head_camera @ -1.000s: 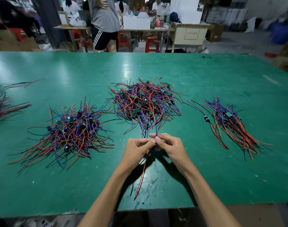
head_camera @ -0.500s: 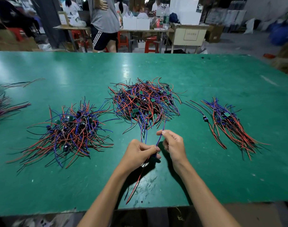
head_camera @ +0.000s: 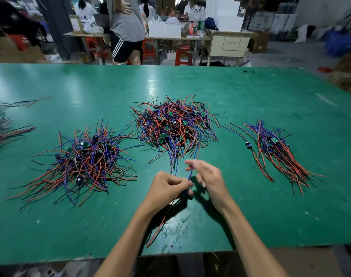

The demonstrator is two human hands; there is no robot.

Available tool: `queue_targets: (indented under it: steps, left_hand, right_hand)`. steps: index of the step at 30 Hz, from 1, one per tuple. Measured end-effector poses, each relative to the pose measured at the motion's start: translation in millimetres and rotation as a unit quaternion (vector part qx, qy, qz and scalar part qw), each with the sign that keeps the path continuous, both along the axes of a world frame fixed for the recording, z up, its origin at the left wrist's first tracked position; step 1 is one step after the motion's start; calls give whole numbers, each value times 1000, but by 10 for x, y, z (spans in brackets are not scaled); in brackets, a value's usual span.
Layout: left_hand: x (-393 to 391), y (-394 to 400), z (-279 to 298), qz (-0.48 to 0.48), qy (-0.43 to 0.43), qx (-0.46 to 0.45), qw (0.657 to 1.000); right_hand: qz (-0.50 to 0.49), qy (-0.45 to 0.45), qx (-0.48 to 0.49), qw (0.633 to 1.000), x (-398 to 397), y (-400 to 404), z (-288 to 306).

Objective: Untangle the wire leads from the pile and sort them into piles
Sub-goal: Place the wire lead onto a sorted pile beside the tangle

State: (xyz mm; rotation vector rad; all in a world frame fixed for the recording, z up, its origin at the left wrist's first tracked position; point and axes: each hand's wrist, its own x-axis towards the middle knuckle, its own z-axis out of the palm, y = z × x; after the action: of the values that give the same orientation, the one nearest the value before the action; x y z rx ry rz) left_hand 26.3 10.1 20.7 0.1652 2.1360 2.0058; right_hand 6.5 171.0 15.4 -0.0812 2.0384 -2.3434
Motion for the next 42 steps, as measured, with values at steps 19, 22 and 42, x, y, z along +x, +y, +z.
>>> queue_targets:
  steps: [19, 22, 42]
  left_hand:
    - [-36, -44, -46, 31, 29, 31, 999]
    - [-38, -46, -45, 23, 39, 9, 999]
    - [-7, -59, 18, 66, 75, 23, 995]
  right_hand:
    - [-157, -24, -120, 980, 2, -17, 37]
    - [-168, -40, -158, 972, -8, 8, 62]
    - [-89, -59, -181, 978, 14, 91, 85]
